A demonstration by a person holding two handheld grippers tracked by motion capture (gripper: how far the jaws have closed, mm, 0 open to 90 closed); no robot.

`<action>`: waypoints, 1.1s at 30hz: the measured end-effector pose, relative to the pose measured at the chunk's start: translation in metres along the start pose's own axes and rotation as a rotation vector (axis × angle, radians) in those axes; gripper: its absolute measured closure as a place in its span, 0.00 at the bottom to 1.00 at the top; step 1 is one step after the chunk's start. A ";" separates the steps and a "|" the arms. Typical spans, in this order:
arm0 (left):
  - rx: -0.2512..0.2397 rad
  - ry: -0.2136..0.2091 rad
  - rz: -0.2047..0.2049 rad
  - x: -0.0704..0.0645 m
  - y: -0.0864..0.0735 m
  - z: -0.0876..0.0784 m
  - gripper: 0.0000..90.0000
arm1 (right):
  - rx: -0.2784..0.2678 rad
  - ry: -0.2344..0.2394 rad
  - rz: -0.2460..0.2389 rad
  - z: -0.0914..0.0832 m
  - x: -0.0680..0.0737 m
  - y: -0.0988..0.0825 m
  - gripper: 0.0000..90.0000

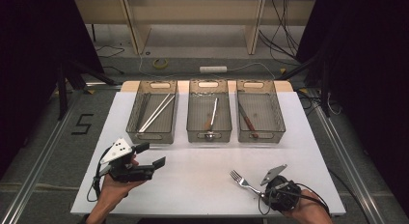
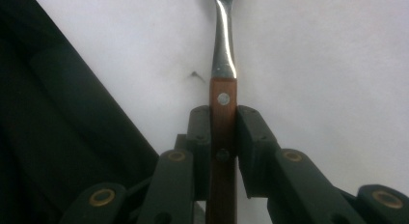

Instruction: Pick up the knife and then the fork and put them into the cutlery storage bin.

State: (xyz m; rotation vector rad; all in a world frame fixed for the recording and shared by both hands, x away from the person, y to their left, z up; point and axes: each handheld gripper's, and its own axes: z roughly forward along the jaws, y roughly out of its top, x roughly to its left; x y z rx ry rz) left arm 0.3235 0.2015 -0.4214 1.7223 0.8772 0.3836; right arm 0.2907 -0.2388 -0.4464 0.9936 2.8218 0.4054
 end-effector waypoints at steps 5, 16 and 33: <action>0.000 -0.001 -0.002 0.000 0.000 0.000 0.18 | -0.036 0.003 0.013 -0.004 -0.003 0.000 0.86; 0.002 0.001 -0.006 0.001 -0.001 0.001 0.18 | -0.137 0.020 0.061 -0.014 -0.021 0.005 0.86; 0.003 0.002 -0.003 0.001 -0.001 0.001 0.18 | -0.288 -0.004 0.124 -0.038 -0.059 0.038 0.86</action>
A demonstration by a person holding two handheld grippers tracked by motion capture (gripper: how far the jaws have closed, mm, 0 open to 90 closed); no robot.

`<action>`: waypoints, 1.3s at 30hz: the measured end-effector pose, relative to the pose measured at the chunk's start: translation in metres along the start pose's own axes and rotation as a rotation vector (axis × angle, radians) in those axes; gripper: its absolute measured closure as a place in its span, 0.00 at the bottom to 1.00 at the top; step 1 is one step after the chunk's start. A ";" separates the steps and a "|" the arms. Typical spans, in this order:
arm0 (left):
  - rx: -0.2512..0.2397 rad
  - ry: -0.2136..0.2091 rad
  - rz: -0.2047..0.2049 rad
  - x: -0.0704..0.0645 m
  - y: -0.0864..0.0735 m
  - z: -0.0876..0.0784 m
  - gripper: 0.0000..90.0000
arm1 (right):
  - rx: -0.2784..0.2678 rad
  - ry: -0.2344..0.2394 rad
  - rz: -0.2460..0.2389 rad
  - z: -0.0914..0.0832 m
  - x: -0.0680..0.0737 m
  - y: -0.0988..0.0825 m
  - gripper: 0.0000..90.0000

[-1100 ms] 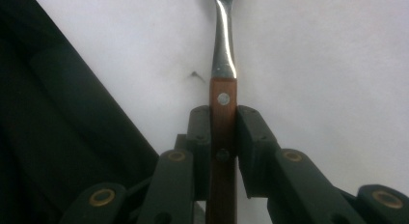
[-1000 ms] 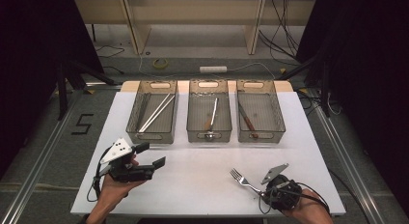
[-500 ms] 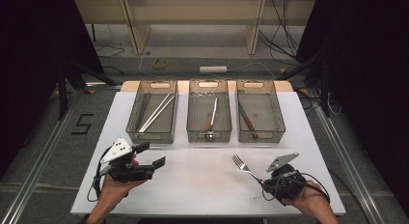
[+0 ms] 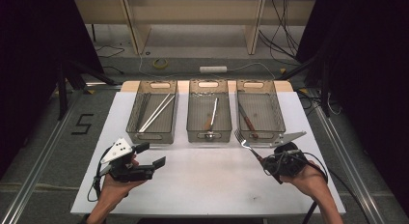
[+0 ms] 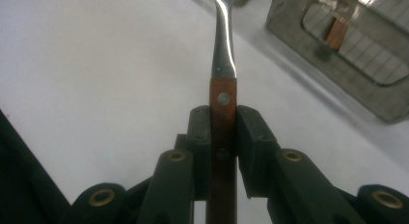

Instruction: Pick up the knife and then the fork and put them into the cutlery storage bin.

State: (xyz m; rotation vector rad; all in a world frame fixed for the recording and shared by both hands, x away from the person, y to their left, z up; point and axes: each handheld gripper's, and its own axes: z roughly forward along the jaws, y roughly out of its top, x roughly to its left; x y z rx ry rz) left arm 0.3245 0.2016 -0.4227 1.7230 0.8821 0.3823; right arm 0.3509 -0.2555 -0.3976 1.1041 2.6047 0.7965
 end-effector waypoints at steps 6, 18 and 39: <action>0.000 -0.001 0.002 0.000 0.000 0.000 0.18 | -0.033 -0.011 0.016 -0.001 -0.008 0.017 0.86; -0.003 -0.001 -0.001 0.000 0.000 0.000 0.18 | -0.063 -0.033 0.030 -0.001 -0.019 0.045 0.86; -0.007 -0.002 -0.005 0.000 0.000 -0.001 0.18 | -0.116 -0.073 0.110 0.008 -0.047 0.098 0.86</action>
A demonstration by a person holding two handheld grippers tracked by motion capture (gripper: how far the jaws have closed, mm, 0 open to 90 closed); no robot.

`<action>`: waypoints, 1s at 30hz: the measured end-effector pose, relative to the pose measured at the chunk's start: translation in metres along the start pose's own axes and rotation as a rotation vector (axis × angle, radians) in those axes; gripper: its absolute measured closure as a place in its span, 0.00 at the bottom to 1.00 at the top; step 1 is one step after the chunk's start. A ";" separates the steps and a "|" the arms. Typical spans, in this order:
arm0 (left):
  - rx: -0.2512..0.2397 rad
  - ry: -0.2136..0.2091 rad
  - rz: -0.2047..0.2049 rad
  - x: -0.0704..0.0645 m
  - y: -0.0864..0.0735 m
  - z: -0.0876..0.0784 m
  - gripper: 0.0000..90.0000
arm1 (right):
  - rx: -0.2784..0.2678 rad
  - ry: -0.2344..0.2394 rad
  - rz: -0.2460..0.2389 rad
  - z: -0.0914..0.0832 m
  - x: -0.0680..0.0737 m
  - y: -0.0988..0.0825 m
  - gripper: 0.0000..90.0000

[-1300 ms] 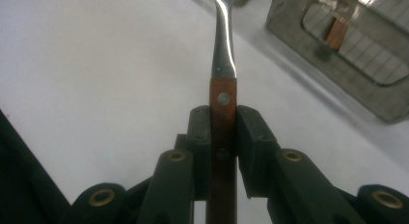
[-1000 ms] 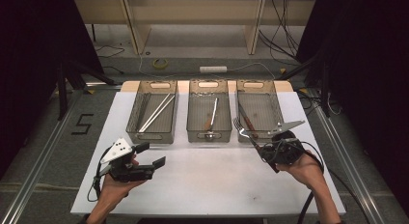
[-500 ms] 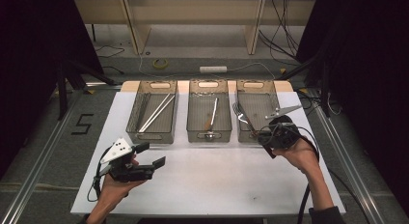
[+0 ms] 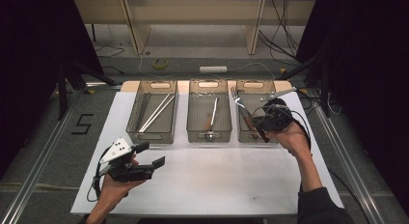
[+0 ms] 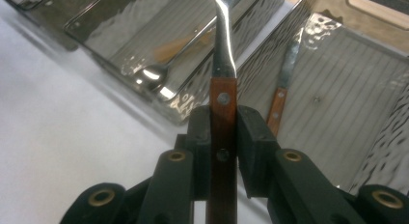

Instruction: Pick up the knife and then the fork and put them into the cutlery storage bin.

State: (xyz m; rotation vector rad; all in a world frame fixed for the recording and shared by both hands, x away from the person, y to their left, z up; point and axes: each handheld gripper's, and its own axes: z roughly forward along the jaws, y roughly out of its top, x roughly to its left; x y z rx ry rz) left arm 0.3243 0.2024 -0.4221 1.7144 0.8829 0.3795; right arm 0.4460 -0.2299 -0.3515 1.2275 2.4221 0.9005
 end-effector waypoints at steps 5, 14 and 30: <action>0.000 0.000 0.002 0.000 0.000 0.000 0.18 | -0.004 -0.010 0.022 0.005 -0.006 0.010 0.86; -0.001 -0.001 -0.001 0.001 0.000 0.000 0.18 | -0.003 -0.032 0.066 0.015 -0.019 0.028 0.86; -0.001 -0.004 0.001 0.000 0.000 0.000 0.18 | 0.005 -0.107 0.172 0.037 -0.041 0.034 0.86</action>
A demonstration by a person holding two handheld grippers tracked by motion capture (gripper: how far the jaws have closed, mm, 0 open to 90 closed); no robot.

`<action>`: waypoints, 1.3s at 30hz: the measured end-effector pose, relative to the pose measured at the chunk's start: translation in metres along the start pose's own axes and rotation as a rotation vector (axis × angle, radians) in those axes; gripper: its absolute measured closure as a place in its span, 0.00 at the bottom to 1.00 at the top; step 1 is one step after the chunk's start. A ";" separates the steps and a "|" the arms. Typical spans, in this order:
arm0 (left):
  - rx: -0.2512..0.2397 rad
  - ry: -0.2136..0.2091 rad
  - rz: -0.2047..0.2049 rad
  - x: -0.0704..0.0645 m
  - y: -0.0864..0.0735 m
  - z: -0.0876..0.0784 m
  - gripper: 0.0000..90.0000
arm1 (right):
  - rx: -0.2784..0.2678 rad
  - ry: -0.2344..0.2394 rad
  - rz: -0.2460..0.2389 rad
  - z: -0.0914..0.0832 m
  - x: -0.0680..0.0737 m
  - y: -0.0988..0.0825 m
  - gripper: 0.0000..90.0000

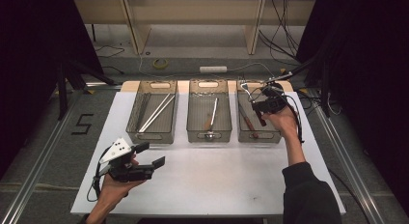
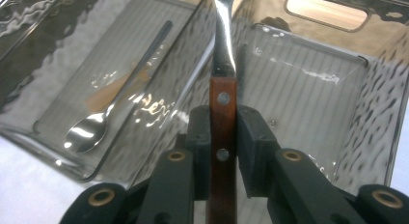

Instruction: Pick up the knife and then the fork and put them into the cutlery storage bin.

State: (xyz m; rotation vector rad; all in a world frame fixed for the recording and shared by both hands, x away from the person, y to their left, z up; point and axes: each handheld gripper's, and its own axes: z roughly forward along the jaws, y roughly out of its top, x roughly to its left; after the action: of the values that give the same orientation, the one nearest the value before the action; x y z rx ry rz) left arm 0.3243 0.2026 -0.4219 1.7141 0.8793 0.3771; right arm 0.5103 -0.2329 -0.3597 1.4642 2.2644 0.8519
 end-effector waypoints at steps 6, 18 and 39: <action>-0.002 0.000 -0.001 0.000 0.000 0.000 0.18 | 0.020 -0.046 0.021 0.009 -0.005 -0.004 0.86; -0.002 -0.002 0.000 -0.001 0.000 0.000 0.18 | 0.052 -0.077 0.049 0.026 -0.012 -0.012 0.86; -0.002 -0.001 0.000 -0.001 0.000 0.000 0.18 | 0.096 -0.100 0.082 0.044 -0.010 -0.019 0.85</action>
State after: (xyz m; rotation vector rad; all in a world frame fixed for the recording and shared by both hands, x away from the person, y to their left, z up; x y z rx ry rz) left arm 0.3237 0.2023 -0.4215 1.7120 0.8780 0.3768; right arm 0.5258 -0.2338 -0.4063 1.6138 2.2127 0.6844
